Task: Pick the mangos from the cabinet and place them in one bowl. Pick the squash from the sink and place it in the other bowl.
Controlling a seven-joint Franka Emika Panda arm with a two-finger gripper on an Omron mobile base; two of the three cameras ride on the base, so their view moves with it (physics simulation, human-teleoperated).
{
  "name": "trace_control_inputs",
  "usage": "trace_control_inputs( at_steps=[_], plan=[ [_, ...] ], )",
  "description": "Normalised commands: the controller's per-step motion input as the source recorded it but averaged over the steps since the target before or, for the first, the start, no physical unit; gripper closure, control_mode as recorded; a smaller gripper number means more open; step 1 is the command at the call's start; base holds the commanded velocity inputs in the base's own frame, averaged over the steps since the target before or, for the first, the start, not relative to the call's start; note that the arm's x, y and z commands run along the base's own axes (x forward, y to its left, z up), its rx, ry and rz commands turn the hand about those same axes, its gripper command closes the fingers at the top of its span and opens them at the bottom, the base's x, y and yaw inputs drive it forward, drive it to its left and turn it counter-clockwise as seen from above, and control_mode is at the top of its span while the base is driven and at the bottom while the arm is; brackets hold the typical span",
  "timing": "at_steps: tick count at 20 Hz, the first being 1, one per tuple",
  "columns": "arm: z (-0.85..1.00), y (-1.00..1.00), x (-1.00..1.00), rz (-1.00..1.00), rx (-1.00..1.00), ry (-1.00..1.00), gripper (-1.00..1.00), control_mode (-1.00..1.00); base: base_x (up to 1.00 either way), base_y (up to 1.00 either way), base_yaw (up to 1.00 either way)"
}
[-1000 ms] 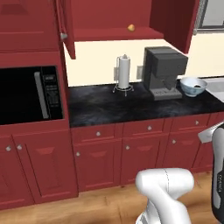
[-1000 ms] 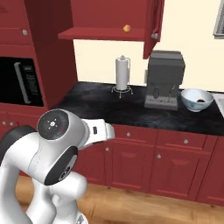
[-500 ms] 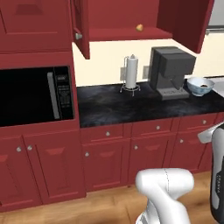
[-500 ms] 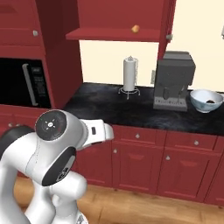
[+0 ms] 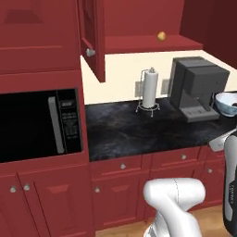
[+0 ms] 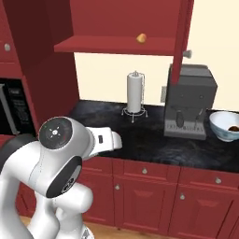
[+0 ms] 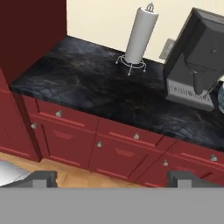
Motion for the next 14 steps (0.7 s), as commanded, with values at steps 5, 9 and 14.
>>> trace_control_inputs(
  at_steps=[5,9,14],
  plan=[
    [0.00,0.00,0.00,0.00,0.00,0.00,-1.00,1.00,0.54,-0.22,-0.06],
    [0.00,0.00,0.00,0.00,0.00,0.00,-1.00,1.00,0.60,-0.01,-0.01],
    [0.00,0.00,0.00,0.00,0.00,0.00,-1.00,1.00,0.63,0.05,0.00]
  ],
)
